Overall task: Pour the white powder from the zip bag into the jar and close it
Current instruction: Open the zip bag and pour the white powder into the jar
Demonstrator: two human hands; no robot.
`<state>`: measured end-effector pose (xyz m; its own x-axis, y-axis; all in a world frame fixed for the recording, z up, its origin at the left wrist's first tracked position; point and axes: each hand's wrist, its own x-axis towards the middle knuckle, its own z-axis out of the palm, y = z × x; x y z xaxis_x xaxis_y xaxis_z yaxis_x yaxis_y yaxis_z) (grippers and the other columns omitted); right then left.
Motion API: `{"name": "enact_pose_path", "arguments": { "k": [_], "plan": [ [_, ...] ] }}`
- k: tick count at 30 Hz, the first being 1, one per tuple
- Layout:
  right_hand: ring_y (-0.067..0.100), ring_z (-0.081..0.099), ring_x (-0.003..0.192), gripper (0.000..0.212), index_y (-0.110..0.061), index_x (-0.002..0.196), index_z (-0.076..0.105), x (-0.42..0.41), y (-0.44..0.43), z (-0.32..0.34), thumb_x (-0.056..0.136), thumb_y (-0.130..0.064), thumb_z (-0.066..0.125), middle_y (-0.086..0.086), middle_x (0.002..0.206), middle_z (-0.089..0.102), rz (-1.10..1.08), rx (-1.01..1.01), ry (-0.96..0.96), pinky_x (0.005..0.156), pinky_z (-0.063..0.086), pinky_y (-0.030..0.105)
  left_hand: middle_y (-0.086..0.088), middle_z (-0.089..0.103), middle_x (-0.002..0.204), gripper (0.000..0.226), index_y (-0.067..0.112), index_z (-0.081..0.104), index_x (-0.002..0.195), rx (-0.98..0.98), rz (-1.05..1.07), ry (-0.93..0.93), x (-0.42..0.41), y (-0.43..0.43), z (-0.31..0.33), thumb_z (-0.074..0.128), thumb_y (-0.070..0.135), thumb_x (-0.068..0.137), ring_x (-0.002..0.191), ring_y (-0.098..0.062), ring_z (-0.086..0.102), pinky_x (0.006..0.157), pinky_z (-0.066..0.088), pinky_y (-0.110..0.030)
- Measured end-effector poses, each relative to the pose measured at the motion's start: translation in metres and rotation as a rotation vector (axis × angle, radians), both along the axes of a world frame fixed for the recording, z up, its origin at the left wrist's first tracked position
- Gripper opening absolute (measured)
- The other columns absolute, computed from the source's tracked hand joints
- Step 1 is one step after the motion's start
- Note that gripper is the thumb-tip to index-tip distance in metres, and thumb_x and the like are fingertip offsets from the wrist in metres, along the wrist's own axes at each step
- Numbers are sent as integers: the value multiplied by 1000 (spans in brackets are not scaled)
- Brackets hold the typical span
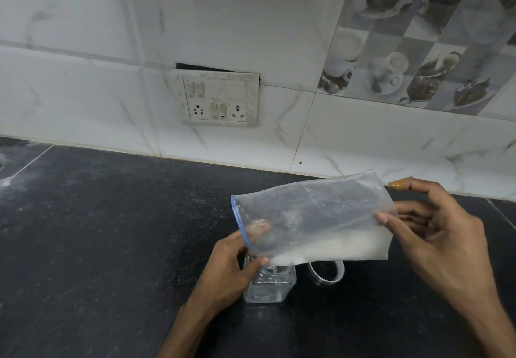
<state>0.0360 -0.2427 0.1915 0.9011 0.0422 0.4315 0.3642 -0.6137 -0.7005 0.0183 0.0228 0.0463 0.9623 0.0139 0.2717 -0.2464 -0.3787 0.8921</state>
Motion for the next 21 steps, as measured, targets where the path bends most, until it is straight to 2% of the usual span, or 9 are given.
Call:
{"name": "enact_pose_path", "arguments": {
  "k": [3, 6, 11, 14, 17, 21],
  "plan": [
    [-7, 70, 80, 48, -29, 114, 60, 0, 2, -1, 74, -10, 80, -27, 93, 71, -4, -1, -13, 74, 50, 2, 20, 59, 130, 59, 35, 58, 128, -8, 4, 6, 0, 0, 0, 79, 9, 79, 120, 13, 52, 95, 45, -8],
    [-9, 69, 81, 47, -30, 113, 60, -1, 4, -1, 74, -12, 79, -31, 96, 69, -2, -2, -46, 73, 50, 1, 28, 57, 126, 64, 46, 53, 123, -12, 14, -7, -1, -1, 2, 80, 9, 79, 117, 18, 51, 93, 42, -4],
    [-8, 69, 82, 47, -43, 106, 57, -4, 11, 1, 73, -17, 77, -28, 100, 68, 25, -6, -73, 75, 51, 3, 20, 64, 125, 55, 33, 62, 126, -28, 10, 10, 0, 0, -1, 80, 10, 79, 115, 10, 58, 95, 52, -19],
    [-9, 69, 81, 45, -35, 110, 59, -2, 8, 0, 73, -15, 78, -31, 93, 70, 6, 24, -66, 74, 50, 2, 21, 61, 129, 63, 41, 56, 129, -16, 10, 3, 0, 0, -3, 79, 10, 79, 116, 10, 57, 94, 50, -16],
    [-10, 69, 81, 45, -37, 109, 59, -3, 8, -2, 73, -17, 77, -33, 95, 69, 9, 11, -59, 74, 49, 1, 20, 63, 128, 59, 36, 58, 130, -23, 5, 10, 1, 0, -4, 79, 12, 80, 118, 8, 57, 99, 51, -22],
    [-10, 69, 81, 46, -28, 114, 60, -1, 4, -3, 73, -16, 78, -33, 94, 69, -4, 31, -48, 74, 49, 1, 18, 62, 130, 60, 36, 57, 131, -22, 6, 1, 1, 0, -6, 79, 12, 80, 117, 5, 58, 97, 52, -23]
  ]
}}
